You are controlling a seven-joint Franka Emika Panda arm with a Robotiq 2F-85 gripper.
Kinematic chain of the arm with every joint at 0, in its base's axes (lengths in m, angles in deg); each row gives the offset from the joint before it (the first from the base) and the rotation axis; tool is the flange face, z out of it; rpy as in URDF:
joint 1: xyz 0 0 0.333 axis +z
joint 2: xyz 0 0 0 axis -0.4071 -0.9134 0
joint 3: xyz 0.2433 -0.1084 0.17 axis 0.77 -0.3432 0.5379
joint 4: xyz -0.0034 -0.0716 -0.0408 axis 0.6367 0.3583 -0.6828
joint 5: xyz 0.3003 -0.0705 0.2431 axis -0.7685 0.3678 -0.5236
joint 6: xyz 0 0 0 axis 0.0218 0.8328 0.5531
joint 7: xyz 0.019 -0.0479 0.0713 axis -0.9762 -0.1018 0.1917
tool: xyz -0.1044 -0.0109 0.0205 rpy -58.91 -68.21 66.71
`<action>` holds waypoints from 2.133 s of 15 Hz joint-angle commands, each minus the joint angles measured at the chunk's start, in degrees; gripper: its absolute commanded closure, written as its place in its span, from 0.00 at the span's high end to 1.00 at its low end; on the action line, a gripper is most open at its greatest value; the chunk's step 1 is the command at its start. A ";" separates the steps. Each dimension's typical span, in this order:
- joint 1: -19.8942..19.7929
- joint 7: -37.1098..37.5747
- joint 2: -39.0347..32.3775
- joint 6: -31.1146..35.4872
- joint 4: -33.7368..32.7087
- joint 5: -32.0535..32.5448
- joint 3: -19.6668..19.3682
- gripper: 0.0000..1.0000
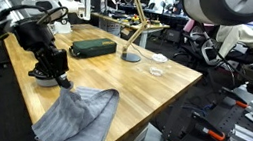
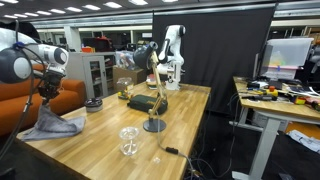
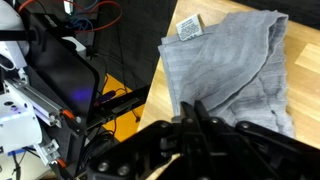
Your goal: Fold the grey towel from right to left
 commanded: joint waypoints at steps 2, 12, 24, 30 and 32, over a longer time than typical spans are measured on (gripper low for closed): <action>-1.05 8.60 -0.43 -2.98 -0.18 -4.97 3.19 0.01; -0.87 11.39 -1.00 -0.94 -0.21 -7.30 5.10 0.05; -2.55 15.26 -1.51 0.05 -0.14 -8.73 5.80 0.01; -2.40 15.89 -0.52 -1.77 1.39 -9.14 6.85 0.01; -1.81 14.99 -1.12 -3.06 0.65 -9.16 7.43 0.01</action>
